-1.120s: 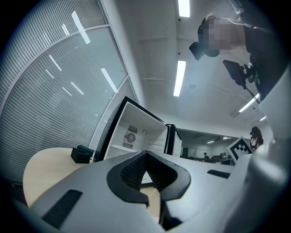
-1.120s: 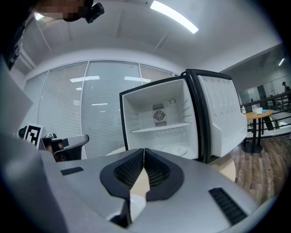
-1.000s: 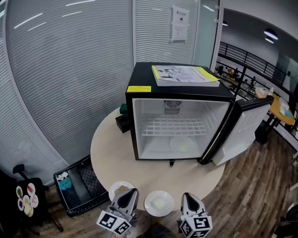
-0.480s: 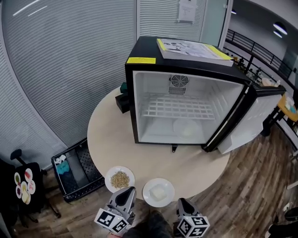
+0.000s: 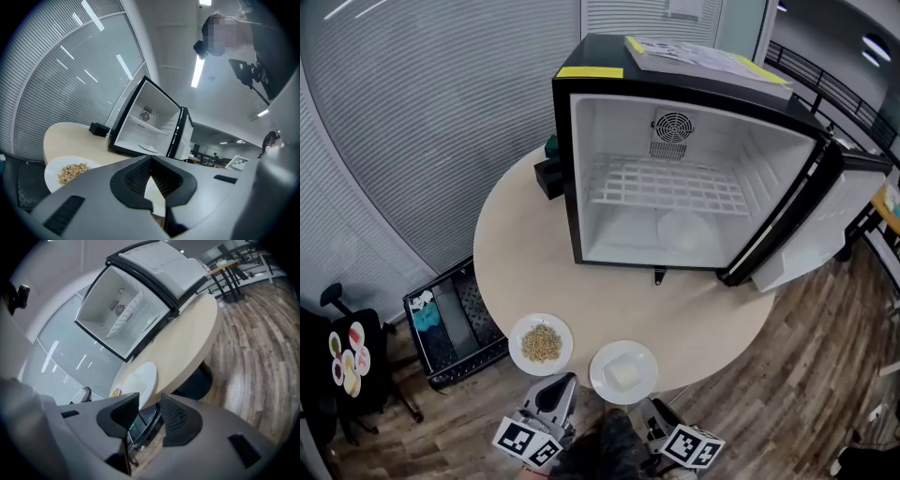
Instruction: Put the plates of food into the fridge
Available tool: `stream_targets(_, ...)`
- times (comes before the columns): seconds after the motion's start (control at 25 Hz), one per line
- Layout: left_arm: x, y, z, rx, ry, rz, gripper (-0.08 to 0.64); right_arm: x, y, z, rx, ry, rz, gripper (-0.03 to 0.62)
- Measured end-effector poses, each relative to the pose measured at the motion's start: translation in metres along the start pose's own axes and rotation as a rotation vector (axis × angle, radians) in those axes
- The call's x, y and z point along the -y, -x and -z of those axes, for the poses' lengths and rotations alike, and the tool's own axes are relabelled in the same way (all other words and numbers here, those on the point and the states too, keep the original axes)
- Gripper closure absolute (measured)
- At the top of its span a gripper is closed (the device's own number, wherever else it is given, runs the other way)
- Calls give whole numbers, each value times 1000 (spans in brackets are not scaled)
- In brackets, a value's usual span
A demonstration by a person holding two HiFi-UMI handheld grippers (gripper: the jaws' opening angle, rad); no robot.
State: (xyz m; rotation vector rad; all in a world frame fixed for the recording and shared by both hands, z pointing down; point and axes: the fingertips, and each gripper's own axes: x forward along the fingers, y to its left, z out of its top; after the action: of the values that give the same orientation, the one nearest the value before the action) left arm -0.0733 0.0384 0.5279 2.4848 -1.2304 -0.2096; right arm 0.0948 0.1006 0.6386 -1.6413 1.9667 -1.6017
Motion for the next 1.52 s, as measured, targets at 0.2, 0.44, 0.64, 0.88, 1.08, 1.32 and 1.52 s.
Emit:
stream_targets(0.2,-1,2,8,-12,10,-7,554,-1,-19,12,-16,-165,-73,443)
stream_targets(0.44,-6,5,14,-28,16,-22,554,-2,-37,17,-31,-328,-126,443)
stream_targets(0.64,-9,5,16,-33,21,-31,554,1,-41,15,10,-419,-238,443)
stream_targets(0.88,-12,5,13,-35,28,-36,554,2,-38,15,8,-506,-238,474)
stream_targets(1.08,-14,5,12,-33,30,-40,554,0,-34,15,3,-501,-256,519)
stream_targets(1.32,-12,5,9,-34,24,-34,554,-7,-28,14,12,-521,-291,575)
stream_targets(1.52,-15,3,2,-23,24,-31,554,-9,-22,8,21,-518,-310,577)
